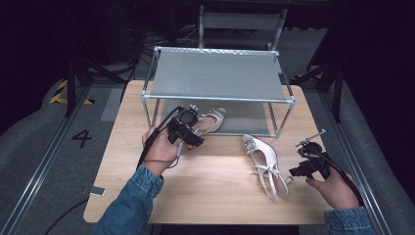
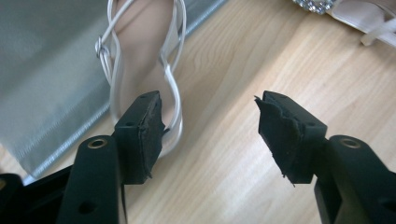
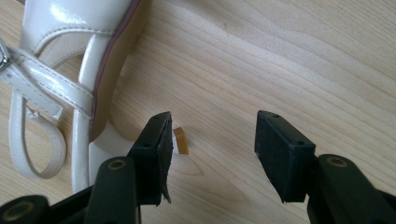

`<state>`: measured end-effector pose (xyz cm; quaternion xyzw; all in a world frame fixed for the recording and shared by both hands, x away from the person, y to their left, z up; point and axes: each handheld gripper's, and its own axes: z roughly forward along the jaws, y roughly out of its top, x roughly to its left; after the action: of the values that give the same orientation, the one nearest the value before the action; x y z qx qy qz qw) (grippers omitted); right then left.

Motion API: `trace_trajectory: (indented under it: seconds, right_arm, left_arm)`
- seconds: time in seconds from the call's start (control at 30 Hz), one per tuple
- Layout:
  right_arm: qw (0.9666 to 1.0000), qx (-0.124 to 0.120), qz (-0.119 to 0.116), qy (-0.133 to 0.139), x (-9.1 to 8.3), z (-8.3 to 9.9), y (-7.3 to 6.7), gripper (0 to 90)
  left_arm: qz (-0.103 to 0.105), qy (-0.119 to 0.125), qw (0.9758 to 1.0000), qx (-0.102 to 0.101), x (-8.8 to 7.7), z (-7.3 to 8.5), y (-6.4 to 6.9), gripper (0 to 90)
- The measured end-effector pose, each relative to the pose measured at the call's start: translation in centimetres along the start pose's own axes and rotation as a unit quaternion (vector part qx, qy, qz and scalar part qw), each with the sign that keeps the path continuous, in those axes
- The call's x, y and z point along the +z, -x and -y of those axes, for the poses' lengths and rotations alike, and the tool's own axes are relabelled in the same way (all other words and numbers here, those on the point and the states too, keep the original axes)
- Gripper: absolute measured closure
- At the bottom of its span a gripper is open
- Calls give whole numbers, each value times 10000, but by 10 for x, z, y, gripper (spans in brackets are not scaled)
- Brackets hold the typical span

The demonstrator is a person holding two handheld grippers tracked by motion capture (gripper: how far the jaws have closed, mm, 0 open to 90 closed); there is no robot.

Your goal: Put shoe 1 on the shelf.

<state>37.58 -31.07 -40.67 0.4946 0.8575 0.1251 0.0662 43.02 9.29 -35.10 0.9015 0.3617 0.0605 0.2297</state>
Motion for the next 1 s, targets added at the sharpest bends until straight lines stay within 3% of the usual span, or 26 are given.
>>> trace_trajectory:
  seconds: [0.23,0.37,0.43,0.6,0.77,1.0]
  right_arm:
    - [10000,-50,1,-1,1,-2,-1,470]
    - [10000,-57,-26,37,1,-3,-2,469]
    - [10000,-83,-17,20,2,-3,-2,468]
    - [9999,-118,-13,11,3,-5,-4,468]
    - [9999,-106,-9,-4,3,-5,-4,466]
    - [10000,-71,-2,-4,3,-4,-3,465]
  left_arm:
    - [-124,-248,9996,91,-7,22,2,404]
    - [-110,-249,9996,-75,-9,34,-5,404]
    - [-107,-264,9994,-207,-2,41,-13,407]
    - [-206,-430,9987,-191,13,45,-18,408]
    - [-103,-458,9980,-433,34,46,-28,406]
    - [-108,-394,9983,-420,55,49,-33,422]
